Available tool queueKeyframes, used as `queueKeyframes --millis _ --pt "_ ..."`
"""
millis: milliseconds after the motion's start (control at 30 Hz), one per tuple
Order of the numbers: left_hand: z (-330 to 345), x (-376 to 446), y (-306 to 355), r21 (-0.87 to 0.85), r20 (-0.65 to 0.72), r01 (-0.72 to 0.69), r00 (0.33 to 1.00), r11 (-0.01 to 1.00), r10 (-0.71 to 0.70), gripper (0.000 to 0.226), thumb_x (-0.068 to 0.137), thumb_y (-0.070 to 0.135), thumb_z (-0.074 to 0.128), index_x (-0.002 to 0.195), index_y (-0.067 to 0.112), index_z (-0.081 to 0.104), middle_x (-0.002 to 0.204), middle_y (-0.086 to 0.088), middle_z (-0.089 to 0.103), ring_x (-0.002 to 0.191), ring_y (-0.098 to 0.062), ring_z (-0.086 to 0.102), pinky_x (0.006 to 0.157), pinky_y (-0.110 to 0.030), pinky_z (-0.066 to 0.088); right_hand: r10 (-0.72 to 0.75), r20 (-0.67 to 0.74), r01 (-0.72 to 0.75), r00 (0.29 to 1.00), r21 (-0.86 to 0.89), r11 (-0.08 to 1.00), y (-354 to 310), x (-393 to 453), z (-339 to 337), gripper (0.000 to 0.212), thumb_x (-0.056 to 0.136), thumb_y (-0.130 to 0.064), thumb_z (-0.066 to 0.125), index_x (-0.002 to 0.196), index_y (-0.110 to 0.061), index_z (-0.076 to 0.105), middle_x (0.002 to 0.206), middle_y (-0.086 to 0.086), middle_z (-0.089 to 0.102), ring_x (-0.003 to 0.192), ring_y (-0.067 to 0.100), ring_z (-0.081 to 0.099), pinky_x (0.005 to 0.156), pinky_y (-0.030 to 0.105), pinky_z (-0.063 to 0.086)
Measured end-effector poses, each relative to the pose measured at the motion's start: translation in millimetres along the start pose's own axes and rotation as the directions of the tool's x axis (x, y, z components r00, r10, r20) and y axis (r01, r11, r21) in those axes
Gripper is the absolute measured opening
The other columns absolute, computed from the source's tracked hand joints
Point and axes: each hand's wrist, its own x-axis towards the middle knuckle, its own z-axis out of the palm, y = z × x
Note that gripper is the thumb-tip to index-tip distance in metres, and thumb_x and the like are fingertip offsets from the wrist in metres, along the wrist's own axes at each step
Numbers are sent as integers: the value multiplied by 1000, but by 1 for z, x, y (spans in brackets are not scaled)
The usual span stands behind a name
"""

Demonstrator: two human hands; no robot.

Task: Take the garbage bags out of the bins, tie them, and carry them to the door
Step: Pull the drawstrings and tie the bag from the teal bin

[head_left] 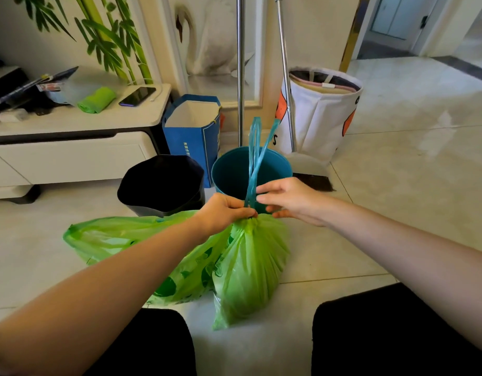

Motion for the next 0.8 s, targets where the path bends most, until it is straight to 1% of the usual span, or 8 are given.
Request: queueKeyframes --millis 67,167,267,333,433,600,700,800 --pt "1 0 1 28 26 2 1000 1000 -3 19 84 17 70 98 6 76 91 -9 73 76 -10 59 66 -16 49 -68 15 69 998 -64 996 -3 2 9 31 87 -19 65 118 -15 63 87 -2 66 76 10 60 64 22 49" --pt "1 1 1 31 46 0 999 1000 -2 20 84 16 69 102 7 75 92 -8 71 78 -9 56 60 -11 46 -102 37 106 994 -142 984 -3 3 14 14 87 -20 64 100 -23 69 79 -7 69 70 4 62 61 19 47" --pt "-3 3 -3 17 43 18 999 1000 -19 27 84 19 69 98 -3 72 87 -9 64 76 -14 52 66 -18 46 -76 -17 74 997 -100 992 0 7 11 2 85 -19 68 86 -20 69 66 -7 68 64 5 62 62 21 50" --pt "-6 4 -5 -39 -10 3 1000 999 -3 32 84 22 70 97 -7 71 87 -10 67 79 -14 57 74 -22 48 -35 -53 32 998 -47 998 2 8 8 7 83 -19 70 87 -13 69 63 -5 67 61 6 63 62 21 53" --pt "-8 1 2 -118 -97 -37 995 992 26 21 88 22 66 94 6 76 92 -8 76 87 -7 65 82 -21 52 28 -70 -26 997 30 999 3 6 1 22 84 -19 69 98 -3 66 73 5 66 62 9 64 66 26 56" --pt "-8 -1 12 -90 -50 -15 999 996 11 34 93 25 58 63 18 71 95 -20 73 104 -28 66 97 -43 52 -30 -76 30 997 -4 1000 -4 -3 -7 17 87 -20 65 100 -9 67 81 7 64 72 16 63 71 31 55" --pt "-8 1 17 2 0 -38 999 999 38 34 92 26 61 68 5 73 76 -17 69 78 -21 61 90 -41 54 -163 -87 150 983 -140 979 -16 -13 -8 7 89 -20 61 85 -18 66 72 0 65 66 11 61 66 28 52" --pt "-13 3 25 116 68 -86 995 990 78 38 92 27 59 80 -8 69 69 -16 65 69 -17 58 80 -34 56 -257 -99 240 961 -154 958 -27 -20 -9 10 90 -16 58 82 -15 64 62 -3 67 56 7 60 59 24 49"
